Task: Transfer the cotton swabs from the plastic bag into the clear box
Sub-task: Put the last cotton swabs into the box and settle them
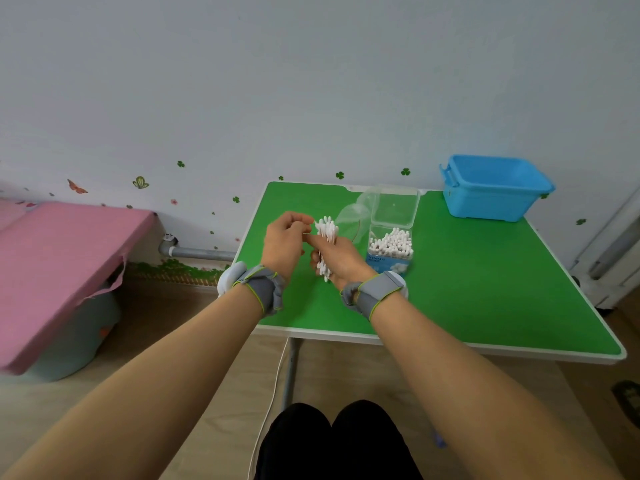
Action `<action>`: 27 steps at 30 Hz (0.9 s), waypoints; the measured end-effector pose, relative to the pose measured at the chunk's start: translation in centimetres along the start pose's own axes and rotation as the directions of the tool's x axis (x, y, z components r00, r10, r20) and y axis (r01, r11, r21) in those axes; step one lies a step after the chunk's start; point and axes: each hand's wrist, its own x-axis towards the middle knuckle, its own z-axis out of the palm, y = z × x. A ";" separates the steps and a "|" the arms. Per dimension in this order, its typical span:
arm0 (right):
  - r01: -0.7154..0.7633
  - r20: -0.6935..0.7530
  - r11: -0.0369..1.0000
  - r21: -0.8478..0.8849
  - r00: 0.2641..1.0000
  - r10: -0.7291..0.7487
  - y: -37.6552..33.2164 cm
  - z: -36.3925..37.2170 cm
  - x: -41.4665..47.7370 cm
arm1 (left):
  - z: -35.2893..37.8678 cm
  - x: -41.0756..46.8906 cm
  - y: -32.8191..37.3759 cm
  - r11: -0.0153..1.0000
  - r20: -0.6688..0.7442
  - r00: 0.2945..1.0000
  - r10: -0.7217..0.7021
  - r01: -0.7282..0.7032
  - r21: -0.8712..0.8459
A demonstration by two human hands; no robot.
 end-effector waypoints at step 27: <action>0.322 -0.126 0.925 -0.201 0.928 -0.350 2.0 0.8 -0.4 | 1.9 -2.0 -2.1 0.686 0.093 0.948 -0.305 0.286 -0.669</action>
